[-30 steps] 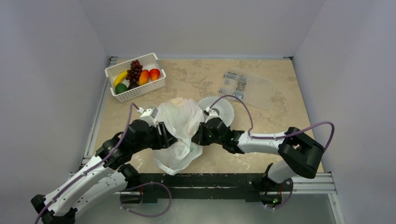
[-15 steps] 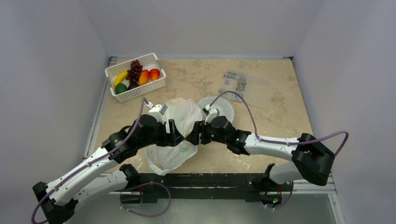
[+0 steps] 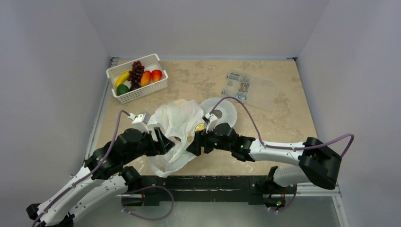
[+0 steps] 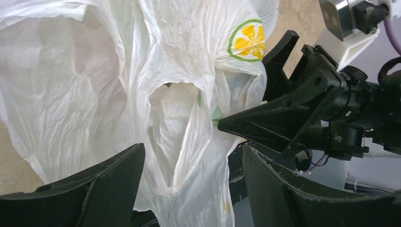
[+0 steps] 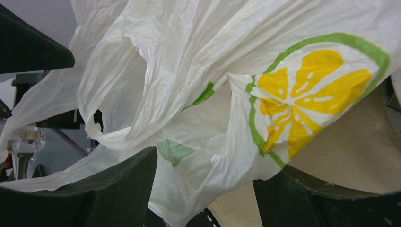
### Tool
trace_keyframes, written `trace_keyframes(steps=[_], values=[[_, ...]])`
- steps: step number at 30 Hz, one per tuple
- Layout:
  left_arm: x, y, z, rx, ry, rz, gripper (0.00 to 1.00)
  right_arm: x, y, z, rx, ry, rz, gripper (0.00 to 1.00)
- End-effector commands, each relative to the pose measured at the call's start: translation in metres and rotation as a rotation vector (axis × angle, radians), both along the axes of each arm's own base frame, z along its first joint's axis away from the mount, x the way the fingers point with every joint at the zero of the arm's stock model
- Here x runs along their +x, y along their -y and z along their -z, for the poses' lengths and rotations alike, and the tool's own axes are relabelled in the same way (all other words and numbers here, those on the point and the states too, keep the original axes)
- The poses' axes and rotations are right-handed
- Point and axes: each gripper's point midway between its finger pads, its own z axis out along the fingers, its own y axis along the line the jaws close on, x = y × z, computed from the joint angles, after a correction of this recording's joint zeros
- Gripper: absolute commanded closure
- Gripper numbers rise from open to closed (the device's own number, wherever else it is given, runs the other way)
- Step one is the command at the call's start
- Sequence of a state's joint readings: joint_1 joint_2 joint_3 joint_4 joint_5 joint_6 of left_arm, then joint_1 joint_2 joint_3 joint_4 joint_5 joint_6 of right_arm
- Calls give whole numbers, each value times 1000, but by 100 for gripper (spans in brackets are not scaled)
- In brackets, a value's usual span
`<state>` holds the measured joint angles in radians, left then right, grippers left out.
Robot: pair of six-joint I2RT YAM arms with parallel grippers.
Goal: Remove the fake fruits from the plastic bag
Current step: Adjust the plastic bag at the center of the board.
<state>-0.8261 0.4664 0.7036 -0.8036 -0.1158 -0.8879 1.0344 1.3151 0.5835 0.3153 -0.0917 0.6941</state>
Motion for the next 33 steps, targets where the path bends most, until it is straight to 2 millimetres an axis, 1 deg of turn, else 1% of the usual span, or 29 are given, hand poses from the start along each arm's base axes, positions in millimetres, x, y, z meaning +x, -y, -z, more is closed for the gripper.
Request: trace_keyframes(steps=[1,4,7,9,10,11,13,14,15,16,17,18,20,23,25,28,29,30,31,33], values=[[4,-6,19,62,-45,-49,26,-8,-4,-7,31,31,-30,29],[9,-1,33,122,-80,-37,29,-10,-7,-2,18,29,-38,30],[11,13,37,136,-115,13,30,-13,-9,-1,15,25,-44,31],[13,17,44,153,-124,22,30,-15,-9,0,17,30,-49,32],[16,17,47,161,-121,18,33,-15,-10,2,16,31,-50,35],[18,18,48,159,-113,15,43,-15,-11,3,12,31,-54,39],[25,28,42,112,-79,22,58,-17,-13,8,3,24,-65,47],[30,38,32,71,-45,42,64,-19,-13,11,2,22,-70,49],[38,49,15,23,7,61,71,-23,-15,13,1,21,-79,52],[42,55,6,13,34,74,83,-24,-15,16,-3,22,-81,55],[52,61,-6,2,74,71,98,-27,-15,17,-6,28,-87,58],[62,63,-13,12,104,50,100,-27,-15,19,-14,35,-84,61],[82,65,-32,19,172,-1,100,-27,-12,22,-27,46,-72,71],[110,62,-61,26,285,-100,100,-29,-9,25,-30,52,-58,83],[135,57,-71,35,349,-181,100,-30,-9,26,-29,62,-61,91],[175,45,-72,-20,266,-278,100,-33,-13,33,-42,74,-77,100],[186,43,-64,-15,236,-307,100,-34,-14,36,-49,72,-82,100],[198,40,-62,-15,230,-325,100,-35,-14,38,-53,69,-84,100],[210,42,-64,-13,236,-313,100,-35,-14,39,-50,68,-83,100],[230,44,-53,45,226,-277,100,-35,-15,41,-48,69,-84,100]])
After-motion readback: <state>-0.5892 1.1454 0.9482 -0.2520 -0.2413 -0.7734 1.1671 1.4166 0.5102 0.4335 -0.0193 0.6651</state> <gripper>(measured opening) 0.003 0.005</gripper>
